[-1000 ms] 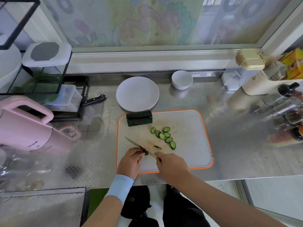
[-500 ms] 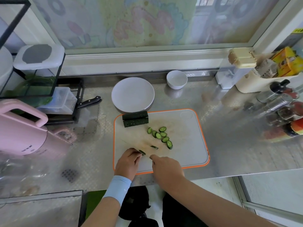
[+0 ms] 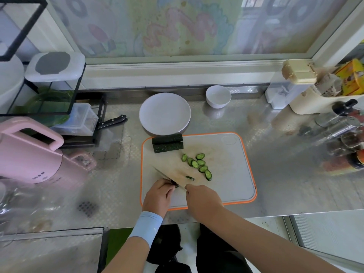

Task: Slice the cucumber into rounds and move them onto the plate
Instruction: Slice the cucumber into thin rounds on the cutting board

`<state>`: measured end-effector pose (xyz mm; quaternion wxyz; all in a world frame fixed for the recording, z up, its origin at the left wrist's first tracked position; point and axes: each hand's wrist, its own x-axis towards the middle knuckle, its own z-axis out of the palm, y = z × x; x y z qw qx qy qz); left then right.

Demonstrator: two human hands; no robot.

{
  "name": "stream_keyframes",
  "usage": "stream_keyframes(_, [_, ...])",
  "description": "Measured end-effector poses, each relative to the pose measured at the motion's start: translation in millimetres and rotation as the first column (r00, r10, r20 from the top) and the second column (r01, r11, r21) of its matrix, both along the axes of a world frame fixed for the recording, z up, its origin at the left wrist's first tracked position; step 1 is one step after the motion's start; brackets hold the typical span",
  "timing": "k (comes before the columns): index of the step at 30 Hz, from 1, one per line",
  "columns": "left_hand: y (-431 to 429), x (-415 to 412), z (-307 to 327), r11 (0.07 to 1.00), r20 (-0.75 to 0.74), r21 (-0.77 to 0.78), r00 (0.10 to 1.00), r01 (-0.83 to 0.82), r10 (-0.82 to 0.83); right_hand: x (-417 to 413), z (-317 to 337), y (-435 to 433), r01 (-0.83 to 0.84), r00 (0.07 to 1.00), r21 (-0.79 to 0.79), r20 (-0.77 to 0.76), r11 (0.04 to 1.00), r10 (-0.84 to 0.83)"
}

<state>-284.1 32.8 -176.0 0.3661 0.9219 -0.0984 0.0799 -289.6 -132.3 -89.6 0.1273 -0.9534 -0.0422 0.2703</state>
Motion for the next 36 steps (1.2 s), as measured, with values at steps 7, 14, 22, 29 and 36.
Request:
stream_keyframes(7, [1,1,0,0.999,0.003,0.002,0.999,0.046,-0.046,2,-17,2,0.058,0.998,0.083,-0.019,0.995,-0.057])
stream_keyframes(14, [4,-4,1,0.999,-0.038,0.024,0.998,0.042,-0.041,5,-13,0,0.08,0.997,0.099,-0.012,0.992,-0.079])
stream_keyframes(22, [5,-3,0,1.0,0.002,-0.004,1.0,0.029,-0.029,-6,-1,-3,0.051,0.997,0.107,0.052,0.993,-0.057])
stream_keyframes(29, [4,0,-2,1.0,0.017,-0.017,1.0,0.015,-0.015,-12,3,-3,0.005,0.998,0.038,0.06,0.999,-0.007])
stream_keyframes(36, [3,-2,-2,1.0,0.01,-0.028,1.0,0.004,-0.003,-11,2,1,-0.009,0.999,-0.006,0.038,1.0,0.009])
